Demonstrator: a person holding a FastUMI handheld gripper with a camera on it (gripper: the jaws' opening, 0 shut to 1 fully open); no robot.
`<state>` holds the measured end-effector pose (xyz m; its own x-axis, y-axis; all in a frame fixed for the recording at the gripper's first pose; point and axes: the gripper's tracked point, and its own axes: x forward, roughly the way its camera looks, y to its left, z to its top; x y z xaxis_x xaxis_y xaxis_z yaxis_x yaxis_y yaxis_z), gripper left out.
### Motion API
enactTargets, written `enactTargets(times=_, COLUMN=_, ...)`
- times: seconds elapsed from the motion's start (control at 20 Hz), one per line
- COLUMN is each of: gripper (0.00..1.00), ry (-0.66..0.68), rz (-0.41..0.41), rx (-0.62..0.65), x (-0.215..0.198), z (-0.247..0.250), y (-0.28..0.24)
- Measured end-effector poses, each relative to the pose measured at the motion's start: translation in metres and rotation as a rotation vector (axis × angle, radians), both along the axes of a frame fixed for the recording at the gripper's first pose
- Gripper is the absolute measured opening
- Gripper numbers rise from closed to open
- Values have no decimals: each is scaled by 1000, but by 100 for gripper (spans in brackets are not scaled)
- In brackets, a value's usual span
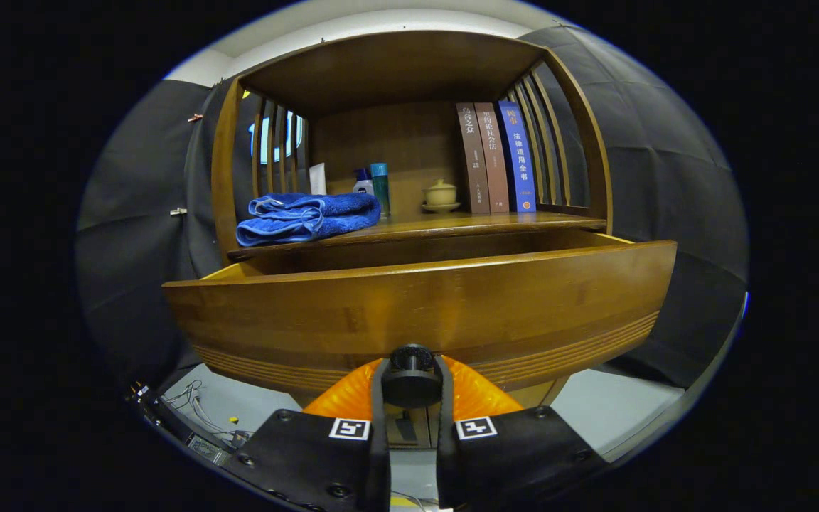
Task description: Pull open the drawer, take out the items inside it, and place them on the countertop above the cabinet.
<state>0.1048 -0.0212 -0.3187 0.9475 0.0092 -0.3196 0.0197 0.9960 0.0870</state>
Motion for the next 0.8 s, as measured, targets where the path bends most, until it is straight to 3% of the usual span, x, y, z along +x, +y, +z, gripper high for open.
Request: enactTargets(times=0.8, gripper=29, ry=16, rz=5, rx=-12, x=-41, z=-6, y=1)
